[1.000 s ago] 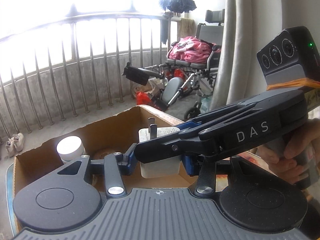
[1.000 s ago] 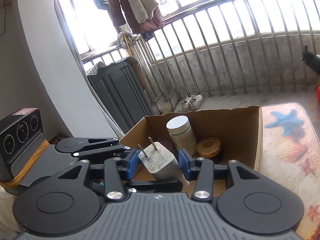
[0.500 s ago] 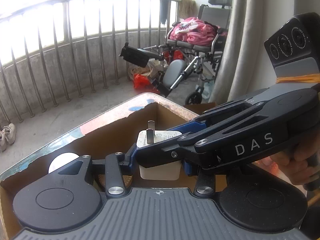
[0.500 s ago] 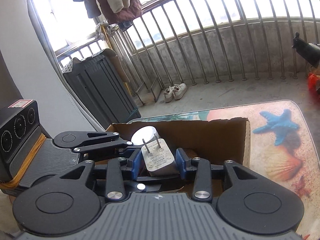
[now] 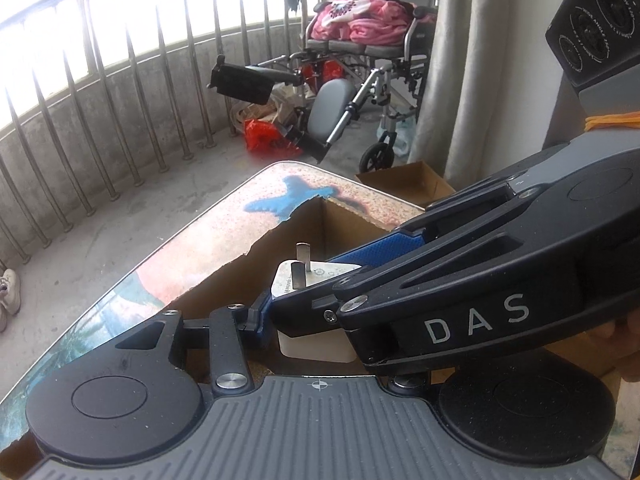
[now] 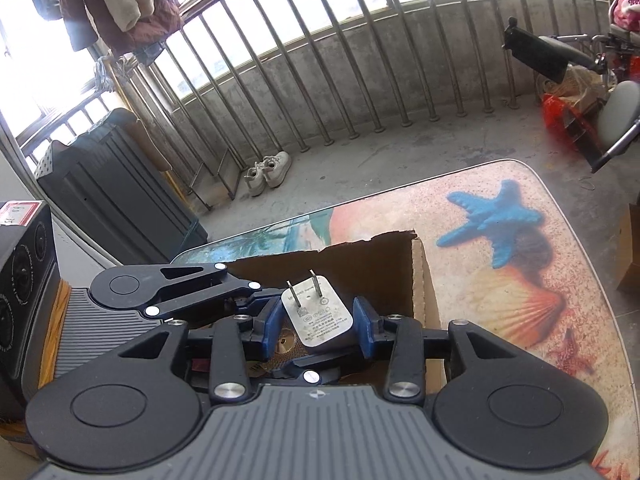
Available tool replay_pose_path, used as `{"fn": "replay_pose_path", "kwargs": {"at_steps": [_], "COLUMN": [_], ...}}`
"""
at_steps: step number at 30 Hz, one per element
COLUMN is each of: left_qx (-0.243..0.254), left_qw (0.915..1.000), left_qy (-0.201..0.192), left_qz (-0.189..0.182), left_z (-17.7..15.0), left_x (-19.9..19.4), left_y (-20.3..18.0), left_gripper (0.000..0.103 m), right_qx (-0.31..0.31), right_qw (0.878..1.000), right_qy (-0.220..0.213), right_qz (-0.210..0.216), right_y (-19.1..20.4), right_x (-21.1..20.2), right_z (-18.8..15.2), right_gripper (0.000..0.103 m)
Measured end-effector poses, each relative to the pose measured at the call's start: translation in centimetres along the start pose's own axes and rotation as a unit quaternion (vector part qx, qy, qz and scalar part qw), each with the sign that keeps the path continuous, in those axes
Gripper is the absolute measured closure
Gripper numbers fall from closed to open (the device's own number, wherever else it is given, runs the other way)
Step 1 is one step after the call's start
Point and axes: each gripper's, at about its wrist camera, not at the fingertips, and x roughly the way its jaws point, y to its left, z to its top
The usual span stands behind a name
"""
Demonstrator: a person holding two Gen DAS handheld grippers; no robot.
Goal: Organize rigid objects
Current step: 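Lower the white charger with the right gripper into the box, then open the right gripper to release the charger beside the gold compact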
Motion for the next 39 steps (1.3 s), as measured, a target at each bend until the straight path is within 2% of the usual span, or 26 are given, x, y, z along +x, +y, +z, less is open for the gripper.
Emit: {"fn": "replay_pose_path", "kwargs": {"at_steps": [3, 6, 12, 15, 17, 20, 25, 28, 31, 34, 39], "left_qx": [0.009, 0.025, 0.036, 0.03, 0.035, 0.037, 0.065, 0.078, 0.09, 0.099, 0.116], "left_qw": [0.9998, 0.9995, 0.9977, 0.9976, 0.9962, 0.9937, 0.9888, 0.9874, 0.9851, 0.9844, 0.9829], "left_qy": [0.014, 0.019, 0.053, 0.057, 0.069, 0.096, 0.12, 0.127, 0.138, 0.143, 0.143], "left_qz": [-0.009, -0.006, -0.021, -0.024, -0.04, -0.044, -0.059, -0.053, -0.05, -0.024, -0.001], "left_z": [-0.2, -0.5, -0.2, -0.1, 0.0, 0.0, -0.3, -0.3, -0.3, -0.1, -0.1], "left_x": [0.3, 0.7, 2.3, 2.6, 2.9, 3.6, 4.0, 4.4, 4.4, 4.1, 3.4], "left_y": [0.2, 0.1, 0.5, 1.0, 1.2, 1.6, 1.6, 1.5, 1.1, 1.0, 0.3], "left_gripper": [0.06, 0.06, 0.061, 0.061, 0.061, 0.061, 0.061, 0.061, 0.06, 0.059, 0.056], "right_qx": [-0.011, -0.021, -0.026, -0.02, -0.017, -0.019, -0.023, -0.039, -0.045, -0.048, -0.043], "right_qw": [1.0, 1.0, 1.0, 1.0, 1.0, 1.0, 1.0, 0.999, 0.999, 0.999, 0.999], "right_qy": [0.005, 0.011, 0.015, 0.022, 0.021, 0.019, 0.017, 0.011, 0.011, 0.012, 0.01], "right_qz": [0.0, 0.001, -0.001, 0.003, 0.005, -0.001, 0.011, -0.004, 0.002, 0.005, 0.015], "right_y": [0.2, 0.5, 0.7, 0.5, 0.3, 0.2, -0.2, 0.1, -0.1, -0.1, -0.4], "right_x": [0.1, 0.2, 0.3, 0.3, 0.3, 0.3, -0.4, -1.0, -1.3, -1.6, -1.9], "right_z": [0.0, 0.1, 0.4, 0.7, 0.8, 0.7, 0.5, 0.1, -0.3, -0.4, -0.6], "right_gripper": [0.061, 0.057, 0.055, 0.055, 0.055, 0.056, 0.056, 0.056, 0.056, 0.056, 0.056]}}
